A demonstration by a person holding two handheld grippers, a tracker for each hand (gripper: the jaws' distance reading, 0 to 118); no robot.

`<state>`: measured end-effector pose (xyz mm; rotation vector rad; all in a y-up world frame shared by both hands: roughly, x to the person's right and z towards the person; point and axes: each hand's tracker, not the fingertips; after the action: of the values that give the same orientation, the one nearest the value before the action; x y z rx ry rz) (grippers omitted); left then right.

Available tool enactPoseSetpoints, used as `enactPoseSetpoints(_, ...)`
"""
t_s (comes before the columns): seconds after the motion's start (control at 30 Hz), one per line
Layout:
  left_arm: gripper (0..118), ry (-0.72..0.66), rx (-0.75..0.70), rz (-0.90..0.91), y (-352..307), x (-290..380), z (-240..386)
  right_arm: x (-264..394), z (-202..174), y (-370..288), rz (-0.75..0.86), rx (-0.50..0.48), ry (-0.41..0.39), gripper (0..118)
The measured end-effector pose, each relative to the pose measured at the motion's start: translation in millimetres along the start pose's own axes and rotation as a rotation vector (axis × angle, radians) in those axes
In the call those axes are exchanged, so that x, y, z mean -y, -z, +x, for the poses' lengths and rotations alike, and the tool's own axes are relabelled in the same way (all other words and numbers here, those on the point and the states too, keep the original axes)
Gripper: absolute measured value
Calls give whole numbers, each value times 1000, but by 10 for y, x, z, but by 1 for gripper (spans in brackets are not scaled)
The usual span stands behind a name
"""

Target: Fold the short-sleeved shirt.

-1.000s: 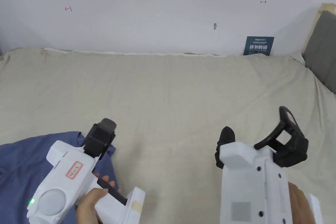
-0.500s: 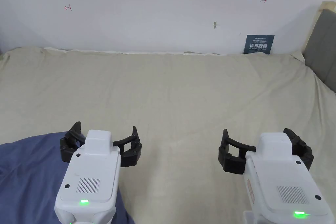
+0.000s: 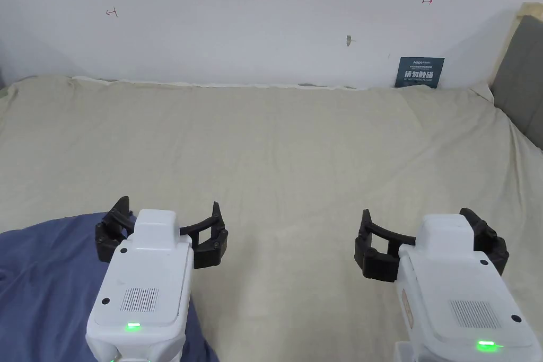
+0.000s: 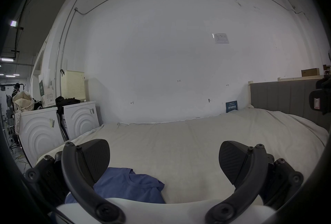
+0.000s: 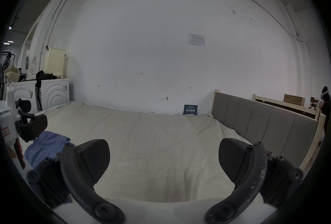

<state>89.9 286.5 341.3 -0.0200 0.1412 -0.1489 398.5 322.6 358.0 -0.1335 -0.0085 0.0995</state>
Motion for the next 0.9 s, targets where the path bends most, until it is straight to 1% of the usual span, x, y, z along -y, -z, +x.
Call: enactPoseSetpoints(0.9, 118, -23, -21, 16, -34, -63, -45, -31, 28, -24, 0, 4, 9, 118)
